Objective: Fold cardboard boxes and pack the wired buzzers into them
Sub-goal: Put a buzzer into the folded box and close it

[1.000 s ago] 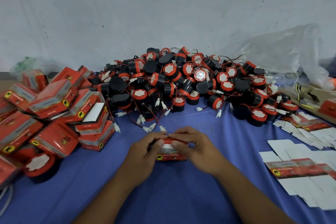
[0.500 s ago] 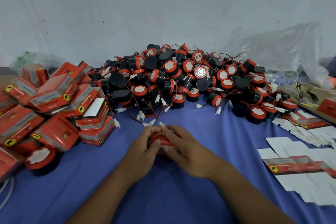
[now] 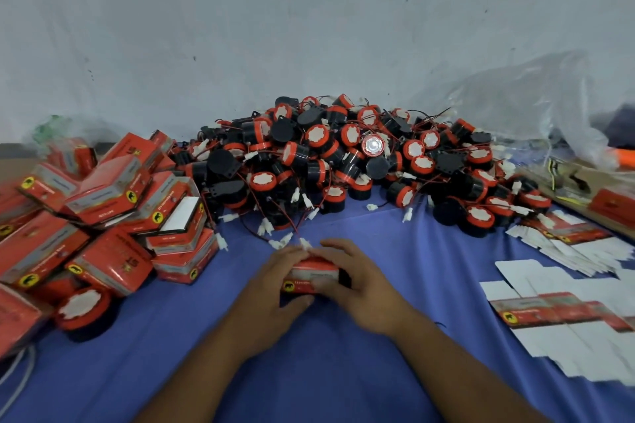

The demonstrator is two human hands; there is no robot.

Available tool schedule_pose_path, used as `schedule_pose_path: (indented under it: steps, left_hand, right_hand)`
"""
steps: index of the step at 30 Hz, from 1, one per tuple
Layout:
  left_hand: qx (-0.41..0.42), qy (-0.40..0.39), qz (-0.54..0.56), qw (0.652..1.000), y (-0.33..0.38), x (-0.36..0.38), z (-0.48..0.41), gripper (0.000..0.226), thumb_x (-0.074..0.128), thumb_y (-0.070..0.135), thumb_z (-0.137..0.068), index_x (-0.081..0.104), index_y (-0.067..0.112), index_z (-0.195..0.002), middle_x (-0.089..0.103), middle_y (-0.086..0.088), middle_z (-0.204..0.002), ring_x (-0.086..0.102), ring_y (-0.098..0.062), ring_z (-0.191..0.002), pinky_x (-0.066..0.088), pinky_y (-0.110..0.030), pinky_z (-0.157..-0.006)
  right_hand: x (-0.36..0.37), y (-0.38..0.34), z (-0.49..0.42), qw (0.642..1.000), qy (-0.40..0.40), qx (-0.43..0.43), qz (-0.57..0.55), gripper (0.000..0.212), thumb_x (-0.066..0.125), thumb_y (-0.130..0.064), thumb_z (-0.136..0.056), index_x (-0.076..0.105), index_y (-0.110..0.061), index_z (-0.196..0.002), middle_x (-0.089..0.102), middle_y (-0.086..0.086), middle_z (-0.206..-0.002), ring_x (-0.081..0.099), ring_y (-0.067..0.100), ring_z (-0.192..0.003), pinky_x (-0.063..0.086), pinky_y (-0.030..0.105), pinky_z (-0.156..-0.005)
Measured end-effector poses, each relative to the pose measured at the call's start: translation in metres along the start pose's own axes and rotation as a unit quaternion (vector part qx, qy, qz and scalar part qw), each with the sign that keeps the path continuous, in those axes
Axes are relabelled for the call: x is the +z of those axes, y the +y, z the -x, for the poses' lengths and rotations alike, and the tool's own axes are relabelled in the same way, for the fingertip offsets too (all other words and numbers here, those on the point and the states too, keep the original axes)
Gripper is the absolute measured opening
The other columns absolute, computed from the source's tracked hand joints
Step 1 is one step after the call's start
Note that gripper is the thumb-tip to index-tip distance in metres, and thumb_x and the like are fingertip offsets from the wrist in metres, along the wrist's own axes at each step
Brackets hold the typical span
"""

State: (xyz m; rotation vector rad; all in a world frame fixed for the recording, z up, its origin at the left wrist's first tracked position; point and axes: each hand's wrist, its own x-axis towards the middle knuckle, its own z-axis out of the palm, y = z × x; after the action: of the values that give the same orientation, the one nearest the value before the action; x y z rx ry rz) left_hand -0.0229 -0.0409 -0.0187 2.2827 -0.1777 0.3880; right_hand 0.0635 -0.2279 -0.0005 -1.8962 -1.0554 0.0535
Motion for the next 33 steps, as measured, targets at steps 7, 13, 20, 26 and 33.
schedule_pose_path:
  steps: [7,13,20,26,33]
  left_hand:
    - [0.01,0.048,0.047,0.998,0.007,0.0,0.0,0.043,0.059,0.052,-0.092,0.037,0.059,-0.129,0.052,0.032,-0.125,0.054,0.005,-0.114,0.046,-0.011,-0.09]
    - [-0.035,0.046,0.102,0.993,0.011,0.001,-0.005,0.046,0.063,0.064,-0.083,0.034,0.067,-0.118,0.055,0.04,-0.115,0.058,0.011,-0.105,0.048,-0.008,-0.08]
    - [-0.04,0.076,0.073,0.994,0.009,-0.007,-0.004,0.038,0.065,0.07,-0.077,0.055,0.053,-0.11,0.06,0.023,-0.11,0.058,0.0,-0.104,0.047,-0.013,-0.082]
    - [-0.165,0.284,0.177,0.928,0.024,-0.016,-0.01,0.039,0.065,0.061,-0.081,0.063,0.023,-0.093,0.068,0.005,-0.084,0.067,-0.014,-0.071,0.053,-0.025,-0.057]
    - [-0.105,0.459,0.024,0.882,0.036,-0.119,-0.035,0.036,0.067,0.054,-0.084,0.055,0.02,-0.091,0.059,-0.005,-0.082,0.057,-0.005,-0.07,0.044,-0.016,-0.059]
  right_hand:
    - [-0.008,0.001,0.0,0.97,-0.052,0.084,-0.222,0.052,0.08,-0.014,-0.084,0.054,-0.021,-0.129,0.068,-0.003,-0.117,0.067,0.016,-0.107,0.054,0.026,-0.087]
    - [-0.011,0.009,-0.003,0.965,-0.025,0.096,-0.242,0.042,0.081,-0.012,-0.082,0.063,-0.024,-0.117,0.07,-0.003,-0.106,0.068,0.015,-0.095,0.056,0.033,-0.08]
    - [-0.008,0.012,-0.005,0.97,-0.02,0.095,-0.223,0.035,0.078,-0.038,-0.084,0.061,-0.034,-0.115,0.07,-0.005,-0.108,0.069,0.014,-0.091,0.058,0.032,-0.068]
    - [-0.003,0.011,-0.004,0.975,0.01,0.145,-0.167,0.056,0.068,-0.049,-0.084,0.046,-0.037,-0.135,0.062,-0.016,-0.122,0.072,0.013,-0.084,0.055,0.024,-0.066]
    - [-0.002,0.018,-0.005,0.98,-0.01,0.158,-0.118,0.027,0.068,-0.029,-0.094,0.062,-0.026,-0.12,0.069,-0.007,-0.113,0.07,0.005,-0.083,0.054,0.021,-0.069]
